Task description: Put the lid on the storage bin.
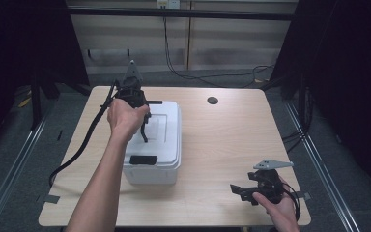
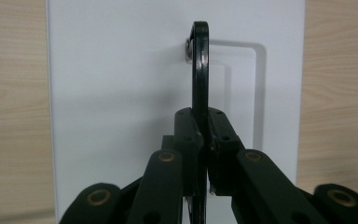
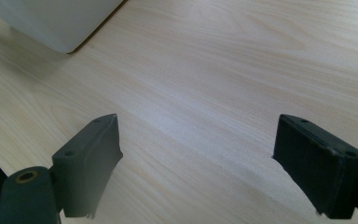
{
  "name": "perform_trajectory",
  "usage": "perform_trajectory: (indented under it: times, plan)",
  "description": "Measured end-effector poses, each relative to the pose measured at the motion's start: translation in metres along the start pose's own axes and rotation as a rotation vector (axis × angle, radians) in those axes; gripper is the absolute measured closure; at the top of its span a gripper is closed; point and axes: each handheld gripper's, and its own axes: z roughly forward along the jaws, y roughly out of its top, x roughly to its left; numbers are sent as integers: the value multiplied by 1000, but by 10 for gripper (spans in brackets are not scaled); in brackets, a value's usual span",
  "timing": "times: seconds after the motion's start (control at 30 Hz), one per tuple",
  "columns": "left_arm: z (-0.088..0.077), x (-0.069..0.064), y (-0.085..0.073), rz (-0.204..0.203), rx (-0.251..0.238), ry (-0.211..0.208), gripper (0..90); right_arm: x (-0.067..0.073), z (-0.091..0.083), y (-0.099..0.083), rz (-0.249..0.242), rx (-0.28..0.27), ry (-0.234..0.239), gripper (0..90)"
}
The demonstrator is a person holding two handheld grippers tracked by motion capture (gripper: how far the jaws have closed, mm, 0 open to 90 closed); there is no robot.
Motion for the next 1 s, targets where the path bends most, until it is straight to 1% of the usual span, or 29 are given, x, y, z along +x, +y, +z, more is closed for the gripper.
perform_trajectory:
  times: [0.03,0.07,0.1,0.17,0.23,0.27,0.37,0.4,0.47,0.5,0.53,0.67,0.73,0.8,0.9,0.93,1.0]
  plan:
    - [0,0,0,7,9,-7,844,0,0,0,-1,0,0,141]
    - [1,-1,0,10,12,-5,843,0,0,0,0,0,1,141]
    - [2,-2,0,4,4,0,842,0,0,0,0,0,0,141]
    - [2,-2,0,6,13,-6,843,0,0,0,-1,0,2,141]
    - [1,-2,0,16,20,-7,843,0,0,0,0,2,1,141]
    - [2,-2,0,9,13,-5,843,0,0,0,1,3,-1,141]
    - [2,-3,0,15,17,-7,842,0,0,0,2,4,1,141]
    - [3,-4,0,16,12,2,842,0,0,0,2,4,2,141]
    - [3,-4,0,15,14,-2,841,0,0,0,2,4,1,141]
    - [4,-5,0,24,20,5,841,0,1,0,2,4,1,141]
    - [5,-5,0,20,19,-3,840,0,0,0,3,5,1,141]
    - [8,-7,1,25,27,7,838,0,0,0,3,5,1,141]
    - [9,-7,1,32,34,4,837,0,0,0,3,5,1,141]
    - [10,-7,1,25,30,7,836,0,0,0,3,3,2,141]
    - [12,-8,1,33,38,11,835,0,0,0,3,5,0,141]
    - [12,-8,1,29,31,11,835,0,0,0,3,5,0,141]
    - [12,-8,1,31,31,11,834,0,0,0,3,2,1,141]
